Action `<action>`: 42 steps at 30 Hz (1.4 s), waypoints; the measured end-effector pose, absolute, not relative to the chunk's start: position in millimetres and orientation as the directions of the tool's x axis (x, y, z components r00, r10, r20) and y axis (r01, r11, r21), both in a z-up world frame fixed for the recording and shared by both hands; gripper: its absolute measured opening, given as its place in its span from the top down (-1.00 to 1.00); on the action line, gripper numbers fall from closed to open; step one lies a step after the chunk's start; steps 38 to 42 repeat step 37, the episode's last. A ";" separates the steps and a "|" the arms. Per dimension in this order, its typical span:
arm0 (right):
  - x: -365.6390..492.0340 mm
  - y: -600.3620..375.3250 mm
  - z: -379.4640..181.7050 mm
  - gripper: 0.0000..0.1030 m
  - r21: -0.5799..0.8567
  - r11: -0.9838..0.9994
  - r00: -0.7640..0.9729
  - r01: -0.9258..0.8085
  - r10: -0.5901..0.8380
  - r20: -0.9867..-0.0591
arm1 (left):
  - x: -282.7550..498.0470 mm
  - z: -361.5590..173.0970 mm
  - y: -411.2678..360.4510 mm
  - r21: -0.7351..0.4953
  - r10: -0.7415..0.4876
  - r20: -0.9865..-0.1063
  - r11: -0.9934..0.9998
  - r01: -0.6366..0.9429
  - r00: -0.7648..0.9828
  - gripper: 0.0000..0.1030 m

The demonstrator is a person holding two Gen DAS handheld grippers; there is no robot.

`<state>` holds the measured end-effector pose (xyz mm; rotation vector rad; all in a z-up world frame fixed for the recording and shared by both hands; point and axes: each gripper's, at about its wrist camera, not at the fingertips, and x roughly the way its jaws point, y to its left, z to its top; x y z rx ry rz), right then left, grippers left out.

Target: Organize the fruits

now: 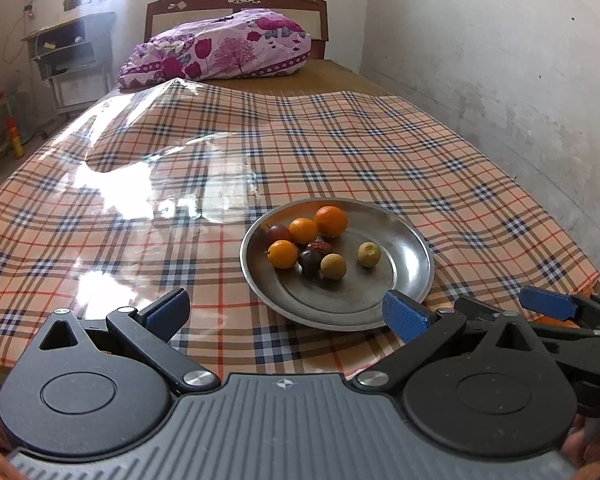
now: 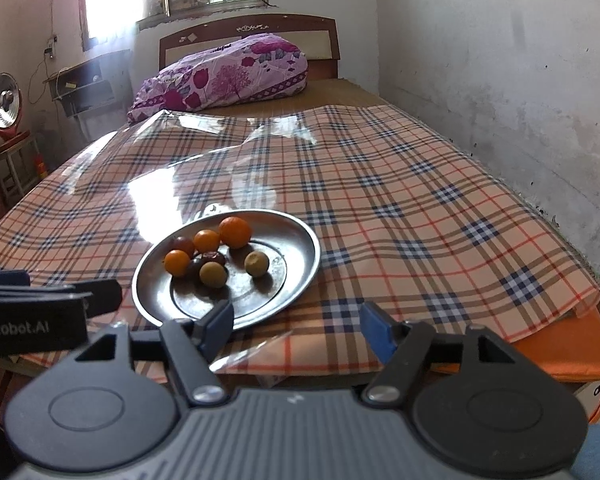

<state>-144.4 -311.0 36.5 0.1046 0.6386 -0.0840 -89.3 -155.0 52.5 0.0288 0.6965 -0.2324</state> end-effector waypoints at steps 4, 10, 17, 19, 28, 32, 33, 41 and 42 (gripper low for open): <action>-143.6 -310.8 34.5 -0.42 0.071 0.991 0.796 0.113 -0.047 -0.604 | -88.6 51.3 -154.5 -0.051 -0.201 -0.640 0.974 0.220 0.742 -1.00; -143.2 -309.6 33.5 -0.42 0.076 0.991 0.795 0.109 -0.041 -0.605 | -88.5 50.0 -154.1 -0.046 -0.196 -0.641 0.975 0.217 0.743 -1.00; -142.1 -307.9 32.5 -0.42 0.073 0.992 0.792 0.103 -0.037 -0.609 | -87.3 47.7 -153.5 -0.049 -0.194 -0.646 0.976 0.214 0.738 -1.00; -141.8 -307.8 32.4 -0.42 0.075 0.992 0.792 0.103 -0.036 -0.610 | -87.8 47.6 -153.7 -0.047 -0.192 -0.644 0.976 0.211 0.741 -1.00; -141.1 -308.1 32.1 -0.42 0.074 0.992 0.790 0.103 -0.036 -0.612 | -86.6 45.9 -153.1 -0.050 -0.191 -0.649 0.977 0.209 0.736 -1.00; -140.8 -308.0 31.8 -0.42 0.074 0.992 0.789 0.103 -0.036 -0.613 | -86.3 44.4 -152.9 -0.054 -0.194 -0.652 0.976 0.211 0.733 -1.00; -140.8 -308.1 31.8 -0.42 0.074 0.992 0.790 0.103 -0.037 -0.613 | -86.4 44.3 -153.2 -0.055 -0.197 -0.651 0.975 0.213 0.733 -1.00; -140.0 -308.1 30.6 -0.42 0.074 0.992 0.789 0.106 -0.038 -0.614 | -86.9 44.1 -154.5 -0.051 -0.199 -0.652 0.974 0.220 0.732 -1.00; -140.0 -308.1 30.6 -0.42 0.074 0.992 0.789 0.106 -0.038 -0.614 | -86.9 44.1 -154.5 -0.051 -0.199 -0.652 0.974 0.220 0.732 -1.00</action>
